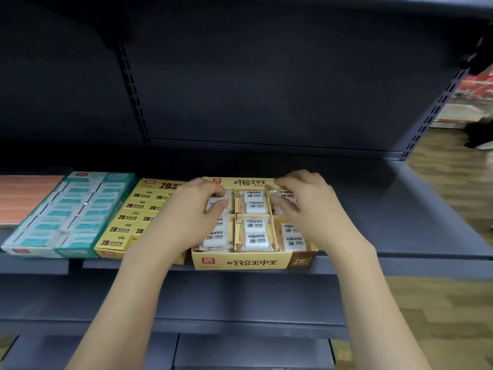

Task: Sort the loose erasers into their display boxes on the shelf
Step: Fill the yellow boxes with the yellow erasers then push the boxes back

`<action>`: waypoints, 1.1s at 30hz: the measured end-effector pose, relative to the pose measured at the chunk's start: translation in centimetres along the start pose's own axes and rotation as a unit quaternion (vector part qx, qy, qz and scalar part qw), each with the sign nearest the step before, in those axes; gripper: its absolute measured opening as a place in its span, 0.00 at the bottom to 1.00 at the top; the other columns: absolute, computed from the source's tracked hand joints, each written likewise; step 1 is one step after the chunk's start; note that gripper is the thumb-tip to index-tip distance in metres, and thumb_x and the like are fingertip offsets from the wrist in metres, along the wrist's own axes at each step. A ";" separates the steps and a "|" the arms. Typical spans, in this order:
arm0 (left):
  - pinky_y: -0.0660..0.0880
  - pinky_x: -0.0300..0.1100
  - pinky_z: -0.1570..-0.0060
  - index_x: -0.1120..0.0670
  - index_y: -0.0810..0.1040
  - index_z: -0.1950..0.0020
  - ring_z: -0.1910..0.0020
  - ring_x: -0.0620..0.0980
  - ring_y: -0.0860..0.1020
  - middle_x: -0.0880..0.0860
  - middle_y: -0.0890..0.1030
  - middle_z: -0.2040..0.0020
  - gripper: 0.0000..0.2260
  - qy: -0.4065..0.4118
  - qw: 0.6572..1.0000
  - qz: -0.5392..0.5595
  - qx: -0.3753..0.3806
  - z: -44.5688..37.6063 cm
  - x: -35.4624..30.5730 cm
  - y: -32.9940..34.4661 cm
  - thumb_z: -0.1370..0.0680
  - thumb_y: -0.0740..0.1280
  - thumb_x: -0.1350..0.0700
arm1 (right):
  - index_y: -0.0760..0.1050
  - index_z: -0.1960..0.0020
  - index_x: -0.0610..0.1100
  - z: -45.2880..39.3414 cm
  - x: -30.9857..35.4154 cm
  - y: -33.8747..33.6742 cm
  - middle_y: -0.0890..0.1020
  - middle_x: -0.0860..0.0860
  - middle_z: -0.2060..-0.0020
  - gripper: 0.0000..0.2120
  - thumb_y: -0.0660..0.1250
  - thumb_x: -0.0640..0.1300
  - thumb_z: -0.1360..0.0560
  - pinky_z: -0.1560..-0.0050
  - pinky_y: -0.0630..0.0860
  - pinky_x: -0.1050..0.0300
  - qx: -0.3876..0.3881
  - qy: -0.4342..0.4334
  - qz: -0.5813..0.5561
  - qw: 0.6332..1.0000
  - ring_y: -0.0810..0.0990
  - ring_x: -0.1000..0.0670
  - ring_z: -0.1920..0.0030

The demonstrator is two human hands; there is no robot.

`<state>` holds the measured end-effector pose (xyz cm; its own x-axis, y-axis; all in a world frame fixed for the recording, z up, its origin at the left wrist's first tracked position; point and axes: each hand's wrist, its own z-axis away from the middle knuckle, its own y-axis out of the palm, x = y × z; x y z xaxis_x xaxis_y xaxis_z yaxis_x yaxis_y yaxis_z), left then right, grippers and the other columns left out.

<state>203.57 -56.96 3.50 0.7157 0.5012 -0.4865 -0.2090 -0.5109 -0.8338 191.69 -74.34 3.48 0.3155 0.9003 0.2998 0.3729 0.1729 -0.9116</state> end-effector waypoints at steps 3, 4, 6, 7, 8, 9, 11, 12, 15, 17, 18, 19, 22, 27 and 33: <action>0.66 0.36 0.47 0.52 0.75 0.37 0.45 0.45 0.71 0.47 0.74 0.43 0.13 0.016 1.000 0.006 0.026 0.6 0.8 -0.8 0.21 0.62 0.53 | 0.71 0.32 0.52 1.5 2.6 1.0 0.68 0.53 0.31 0.20 0.57 0.56 0.21 0.35 0.62 0.49 -0.005 -0.023 -0.037 0.999 0.62 0.51 0.31; 0.67 0.38 0.43 0.52 0.75 0.37 0.42 0.46 0.71 0.48 0.74 0.41 0.13 0.022 0.999 0.008 0.034 0.9 1.2 -1.1 0.21 0.62 0.54 | 0.71 0.32 0.52 1.9 3.6 1.4 0.68 0.53 0.30 0.22 0.54 0.59 0.22 0.33 0.62 0.49 0.003 -0.025 -0.045 0.999 0.61 0.51 0.30; 0.67 0.41 0.39 0.52 0.75 0.37 0.39 0.48 0.70 0.49 0.74 0.38 0.13 0.032 0.999 0.006 0.041 1.9 2.4 -1.8 0.21 0.61 0.55 | 0.71 0.33 0.53 2.8 5.3 2.3 0.68 0.53 0.30 0.27 0.48 0.63 0.25 0.31 0.61 0.48 0.012 -0.027 -0.051 0.998 0.60 0.51 0.29; 0.66 0.41 0.38 0.52 0.75 0.37 0.38 0.48 0.70 0.49 0.73 0.38 0.13 0.036 0.998 0.003 0.042 2.5 3.1 -2.2 0.21 0.61 0.56 | 0.72 0.33 0.53 3.2 6.2 2.7 0.68 0.54 0.30 0.29 0.47 0.64 0.26 0.31 0.60 0.47 0.010 -0.030 -0.054 0.998 0.59 0.51 0.29; 0.65 0.39 0.39 0.53 0.74 0.36 0.38 0.48 0.69 0.49 0.73 0.37 0.14 0.041 0.998 -0.002 0.044 3.1 3.8 -2.5 0.21 0.61 0.56 | 0.72 0.34 0.54 3.5 7.0 2.9 0.67 0.54 0.30 0.29 0.46 0.64 0.26 0.30 0.57 0.47 0.007 -0.031 -0.058 0.998 0.58 0.51 0.28; 0.63 0.37 0.39 0.53 0.74 0.36 0.37 0.48 0.69 0.50 0.73 0.37 0.14 0.046 0.998 -0.008 0.047 3.6 4.6 -2.8 0.21 0.62 0.56 | 0.72 0.34 0.55 3.9 7.8 3.2 0.66 0.54 0.29 0.29 0.46 0.65 0.26 0.29 0.54 0.47 0.007 -0.031 -0.058 0.998 0.56 0.52 0.27; 0.62 0.38 0.37 0.53 0.72 0.34 0.36 0.49 0.68 0.51 0.72 0.35 0.17 0.056 0.996 -0.021 0.066 4.5 6.0 -3.6 0.22 0.63 0.51 | 0.71 0.33 0.57 4.7 9.2 3.8 0.64 0.55 0.28 0.30 0.47 0.67 0.27 0.28 0.50 0.47 0.004 -0.030 -0.038 0.999 0.52 0.53 0.26; 0.62 0.40 0.35 0.52 0.71 0.33 0.34 0.49 0.67 0.51 0.71 0.34 0.22 0.061 0.994 -0.029 0.085 4.9 6.6 -4.0 0.24 0.63 0.44 | 0.71 0.33 0.57 5.1 9.7 4.1 0.64 0.55 0.27 0.31 0.48 0.69 0.28 0.27 0.49 0.46 -0.005 -0.025 -0.023 0.999 0.52 0.52 0.25; 0.55 0.49 0.29 0.46 0.62 0.27 0.27 0.50 0.55 0.48 0.61 0.26 0.41 0.074 0.984 -0.098 0.133 5.9 8.5 -4.6 0.36 0.50 0.27 | 0.68 0.31 0.58 6.2 11.2 5.4 0.64 0.53 0.27 0.33 0.49 0.73 0.29 0.29 0.49 0.39 -0.035 0.017 0.032 0.999 0.55 0.47 0.25; 0.50 0.53 0.28 0.44 0.54 0.25 0.25 0.51 0.48 0.48 0.53 0.23 0.43 0.076 0.977 -0.149 0.133 6.3 9.4 -4.1 0.37 0.47 0.26 | 0.67 0.31 0.58 6.5 11.9 6.3 0.66 0.51 0.28 0.32 0.49 0.72 0.28 0.31 0.50 0.34 -0.050 0.045 0.077 0.995 0.60 0.43 0.26; 0.47 0.54 0.28 0.43 0.52 0.24 0.25 0.52 0.46 0.49 0.50 0.23 0.42 0.073 0.975 -0.163 0.131 6.5 9.7 -3.7 0.35 0.47 0.26 | 0.68 0.31 0.58 6.5 12.1 6.7 0.68 0.51 0.29 0.31 0.49 0.72 0.28 0.33 0.52 0.32 -0.058 0.053 0.096 0.992 0.62 0.41 0.28; 0.46 0.55 0.28 0.43 0.50 0.24 0.24 0.52 0.45 0.49 0.49 0.23 0.40 0.070 0.973 -0.175 0.130 6.6 9.8 -3.2 0.33 0.46 0.28 | 0.69 0.32 0.59 6.5 12.2 6.9 0.69 0.52 0.30 0.30 0.49 0.71 0.27 0.34 0.53 0.31 -0.064 0.055 0.107 0.991 0.64 0.41 0.29; 0.51 0.58 0.30 0.44 0.56 0.25 0.25 0.54 0.55 0.51 0.55 0.23 0.36 0.072 0.969 -0.206 0.114 6.6 10.1 -1.9 0.30 0.43 0.31 | 0.70 0.33 0.59 5.9 12.0 7.1 0.71 0.53 0.31 0.29 0.49 0.70 0.27 0.36 0.56 0.32 -0.076 0.054 0.113 0.989 0.67 0.42 0.30; 0.69 0.62 0.42 0.50 0.73 0.33 0.37 0.58 0.74 0.55 0.74 0.33 0.30 0.084 0.960 -0.250 0.094 5.5 9.8 -1.1 0.28 0.51 0.36 | 0.70 0.34 0.59 4.5 12.1 7.8 0.70 0.54 0.31 0.29 0.49 0.71 0.27 0.38 0.57 0.32 -0.079 0.056 0.105 0.990 0.67 0.45 0.30; 0.67 0.61 0.40 0.50 0.71 0.32 0.35 0.59 0.72 0.55 0.72 0.32 0.30 0.088 0.962 -0.245 0.084 3.6 10.4 -0.6 0.27 0.52 0.36 | 0.68 0.33 0.60 2.3 11.2 8.3 0.69 0.55 0.30 0.28 0.49 0.71 0.27 0.38 0.54 0.32 -0.061 0.045 0.091 0.993 0.64 0.47 0.29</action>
<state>208.73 -48.88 -2.03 0.8540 0.5200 0.0151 0.0882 -0.1162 -0.9893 196.36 -61.89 -1.35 0.4624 0.8716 0.1630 0.4039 -0.0434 -0.9138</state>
